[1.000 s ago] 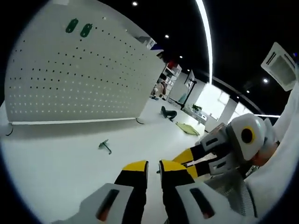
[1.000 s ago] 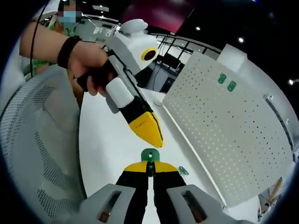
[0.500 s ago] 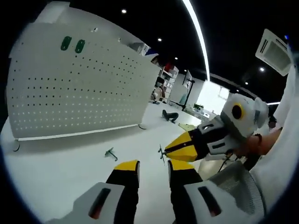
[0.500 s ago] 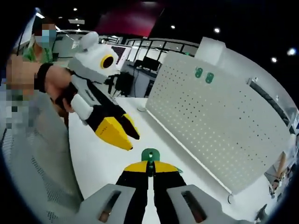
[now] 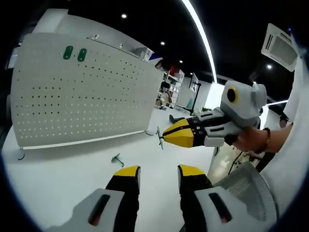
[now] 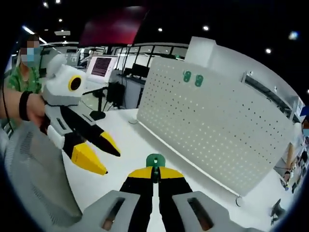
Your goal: Insert the hook assembly into the mounting plate slot until the hook locks in place.
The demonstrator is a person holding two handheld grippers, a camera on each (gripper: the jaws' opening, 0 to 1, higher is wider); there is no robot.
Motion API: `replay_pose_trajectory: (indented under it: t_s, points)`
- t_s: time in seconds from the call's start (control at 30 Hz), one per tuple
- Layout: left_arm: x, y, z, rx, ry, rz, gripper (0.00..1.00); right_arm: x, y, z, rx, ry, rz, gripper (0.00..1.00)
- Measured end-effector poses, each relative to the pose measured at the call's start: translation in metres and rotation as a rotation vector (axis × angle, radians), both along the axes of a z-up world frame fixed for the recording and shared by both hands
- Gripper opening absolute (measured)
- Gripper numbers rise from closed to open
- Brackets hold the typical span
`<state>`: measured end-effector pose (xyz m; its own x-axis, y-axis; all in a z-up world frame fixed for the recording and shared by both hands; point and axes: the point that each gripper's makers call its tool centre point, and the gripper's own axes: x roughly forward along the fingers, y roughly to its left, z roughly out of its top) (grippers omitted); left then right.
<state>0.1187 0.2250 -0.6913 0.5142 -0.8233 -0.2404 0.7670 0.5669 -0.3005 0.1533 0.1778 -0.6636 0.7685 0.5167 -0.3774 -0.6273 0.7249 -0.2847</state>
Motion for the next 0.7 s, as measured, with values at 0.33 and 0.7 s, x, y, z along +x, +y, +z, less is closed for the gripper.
replay_pose_trajectory:
  t_s: [0.33, 0.7]
  points:
    - [-0.005, 0.008, 0.002, 0.007, -0.047, 0.032, 0.42, 0.021, -0.006, 0.019, 0.081, -0.030, -0.082, 0.01]
    - [-0.013, 0.014, 0.005, 0.044, -0.116, 0.021, 0.51, 0.045, -0.005, 0.030, 0.162, -0.042, -0.152, 0.01]
